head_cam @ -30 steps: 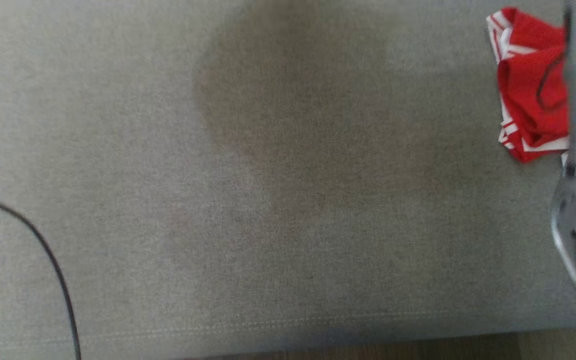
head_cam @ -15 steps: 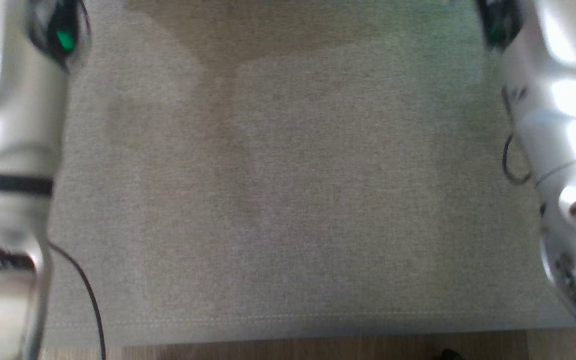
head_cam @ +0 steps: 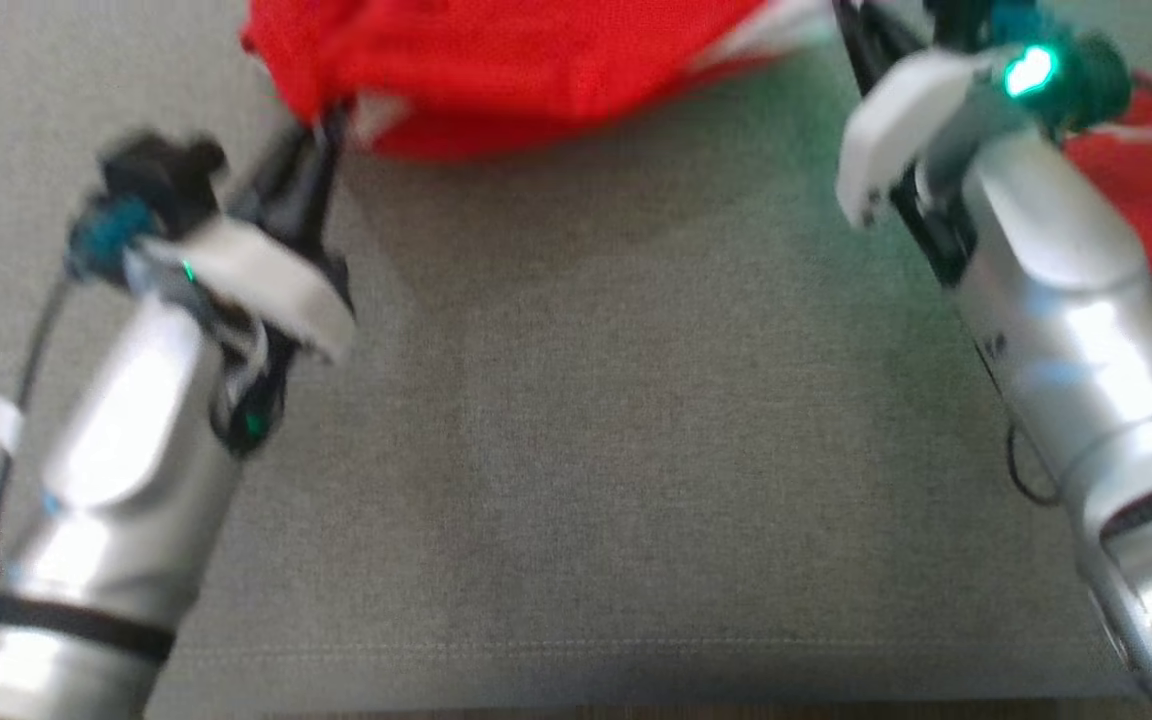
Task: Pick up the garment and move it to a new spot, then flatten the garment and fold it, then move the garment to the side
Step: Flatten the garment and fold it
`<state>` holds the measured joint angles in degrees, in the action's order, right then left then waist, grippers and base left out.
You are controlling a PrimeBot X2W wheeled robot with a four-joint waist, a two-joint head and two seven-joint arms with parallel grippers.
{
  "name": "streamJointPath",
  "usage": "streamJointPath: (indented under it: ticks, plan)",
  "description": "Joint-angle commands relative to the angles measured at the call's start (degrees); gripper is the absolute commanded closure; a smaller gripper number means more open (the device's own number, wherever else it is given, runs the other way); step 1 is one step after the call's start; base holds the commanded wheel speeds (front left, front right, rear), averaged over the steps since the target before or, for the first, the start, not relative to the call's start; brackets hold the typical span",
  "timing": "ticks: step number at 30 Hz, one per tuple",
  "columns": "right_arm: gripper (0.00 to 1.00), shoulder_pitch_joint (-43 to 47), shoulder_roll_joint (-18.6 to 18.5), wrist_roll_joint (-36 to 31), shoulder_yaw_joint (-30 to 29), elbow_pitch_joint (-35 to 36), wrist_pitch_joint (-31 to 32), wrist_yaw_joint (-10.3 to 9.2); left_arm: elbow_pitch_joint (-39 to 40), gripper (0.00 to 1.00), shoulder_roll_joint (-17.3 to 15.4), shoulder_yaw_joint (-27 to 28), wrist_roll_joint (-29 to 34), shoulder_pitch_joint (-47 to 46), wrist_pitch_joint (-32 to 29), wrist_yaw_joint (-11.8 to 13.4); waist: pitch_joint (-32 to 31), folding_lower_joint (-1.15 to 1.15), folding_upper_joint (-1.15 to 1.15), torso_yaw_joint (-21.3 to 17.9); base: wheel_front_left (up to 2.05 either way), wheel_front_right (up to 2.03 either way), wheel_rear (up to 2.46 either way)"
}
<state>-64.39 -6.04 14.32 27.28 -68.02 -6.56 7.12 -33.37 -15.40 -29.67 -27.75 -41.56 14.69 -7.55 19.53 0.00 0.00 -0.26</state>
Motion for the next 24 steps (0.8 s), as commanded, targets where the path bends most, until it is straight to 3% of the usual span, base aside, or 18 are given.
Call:
streamJointPath:
  ticks: [1,8,14,24]
  plan:
    - [1.00,0.91,-0.15,1.20,1.59,1.87,0.61,0.36,2.46,1.00,-2.61,1.34,0.65,-0.38,0.30,0.07,-2.29,0.00,0.00,-0.35,0.00,0.00,0.00]
    - [1.00,8.01,-6.16,8.19,11.19,7.34,5.96,0.36,5.82,1.00,-3.51,-2.73,3.64,7.54,0.30,0.07,-6.86,0.00,0.00,-0.59,0.00,0.00,0.00]
    - [1.00,13.54,-13.77,14.99,18.50,14.33,12.77,0.36,7.27,1.00,-4.16,-7.27,4.40,12.62,0.30,0.07,-10.54,0.00,0.00,-0.23,0.00,0.00,0.00]
    - [1.00,20.18,-26.47,24.38,25.33,26.51,24.16,0.36,9.05,1.00,-4.36,-13.07,3.06,18.45,0.30,0.07,-14.68,0.00,0.00,0.59,0.00,0.00,0.00]
